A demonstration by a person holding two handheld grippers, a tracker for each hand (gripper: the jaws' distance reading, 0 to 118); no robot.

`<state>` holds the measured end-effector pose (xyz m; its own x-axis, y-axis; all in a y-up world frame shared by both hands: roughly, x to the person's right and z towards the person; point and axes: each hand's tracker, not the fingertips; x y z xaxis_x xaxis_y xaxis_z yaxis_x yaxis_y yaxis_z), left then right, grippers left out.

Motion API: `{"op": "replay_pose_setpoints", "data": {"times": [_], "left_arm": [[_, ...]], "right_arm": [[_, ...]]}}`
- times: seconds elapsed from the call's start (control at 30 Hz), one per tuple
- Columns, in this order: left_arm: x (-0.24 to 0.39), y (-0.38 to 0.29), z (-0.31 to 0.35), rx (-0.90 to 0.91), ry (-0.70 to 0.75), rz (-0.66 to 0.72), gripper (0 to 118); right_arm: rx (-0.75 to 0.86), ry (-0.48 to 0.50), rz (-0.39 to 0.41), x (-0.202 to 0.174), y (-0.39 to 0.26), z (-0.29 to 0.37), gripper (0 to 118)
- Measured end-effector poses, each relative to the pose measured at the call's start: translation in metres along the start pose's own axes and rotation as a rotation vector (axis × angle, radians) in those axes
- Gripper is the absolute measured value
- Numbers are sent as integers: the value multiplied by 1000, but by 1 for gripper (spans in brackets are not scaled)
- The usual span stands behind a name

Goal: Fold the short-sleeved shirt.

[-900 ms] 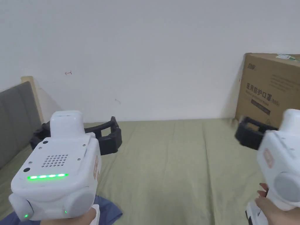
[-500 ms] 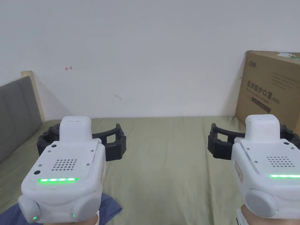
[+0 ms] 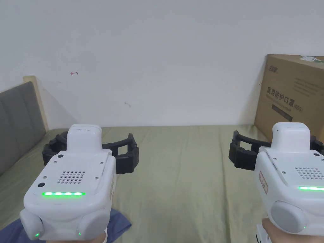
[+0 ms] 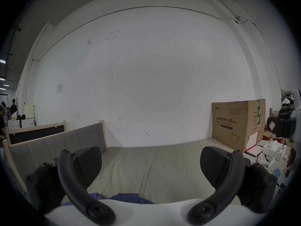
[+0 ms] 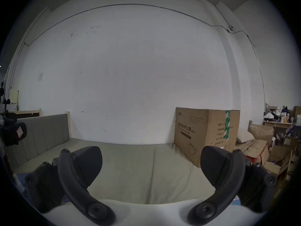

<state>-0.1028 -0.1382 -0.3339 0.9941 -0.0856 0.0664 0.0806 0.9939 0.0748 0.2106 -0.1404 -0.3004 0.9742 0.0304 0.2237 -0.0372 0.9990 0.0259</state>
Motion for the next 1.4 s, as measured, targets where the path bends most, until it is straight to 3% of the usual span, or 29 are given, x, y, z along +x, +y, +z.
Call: {"op": "replay_pose_setpoints", "data": {"times": [0.4, 0.47, 0.5, 0.53, 0.57, 0.6, 0.63, 0.7, 0.77, 1.17, 1.33, 1.4], "left_arm": [[-2, -3, -2, -44, 19, 46, 118], [-1, -5, -1, -47, 19, 38, 117], [-1, -6, -1, -49, 16, 34, 113], [-1, -6, 1, -47, 2, 31, 102], [0, -6, 4, -42, -17, 26, 77], [1, -6, 6, -40, -21, 18, 17], [2, -6, 4, -52, -12, -3, 0], [4, -6, 3, -90, 33, -18, 0], [0, -8, 0, -115, -43, 33, 0], [4, -17, -9, -123, -29, 12, 0], [-35, -26, -1, -155, 10, 10, 0], [-65, -29, 12, -161, 68, -10, 0]], "right_arm": [[-31, 15, -38, 5, -3, 0, 117], [-27, 22, -27, 4, -5, 2, 108], [-21, 13, -12, 2, -7, 3, 87], [-18, 10, -5, 1, -8, 3, 57], [-23, 2, -8, 1, -8, 3, 23], [-41, -15, -18, 3, -10, 1, 8], [-52, -20, -52, 7, -11, 2, 7], [-72, 28, -126, 14, -14, 1, 0], [-66, 5, -109, 16, -15, 2, 0], [-69, 7, -50, 16, -17, 3, 0], [-132, 48, -15, -20, -24, -13, 0], [-162, 148, -34, -47, -28, -21, 0]]}}
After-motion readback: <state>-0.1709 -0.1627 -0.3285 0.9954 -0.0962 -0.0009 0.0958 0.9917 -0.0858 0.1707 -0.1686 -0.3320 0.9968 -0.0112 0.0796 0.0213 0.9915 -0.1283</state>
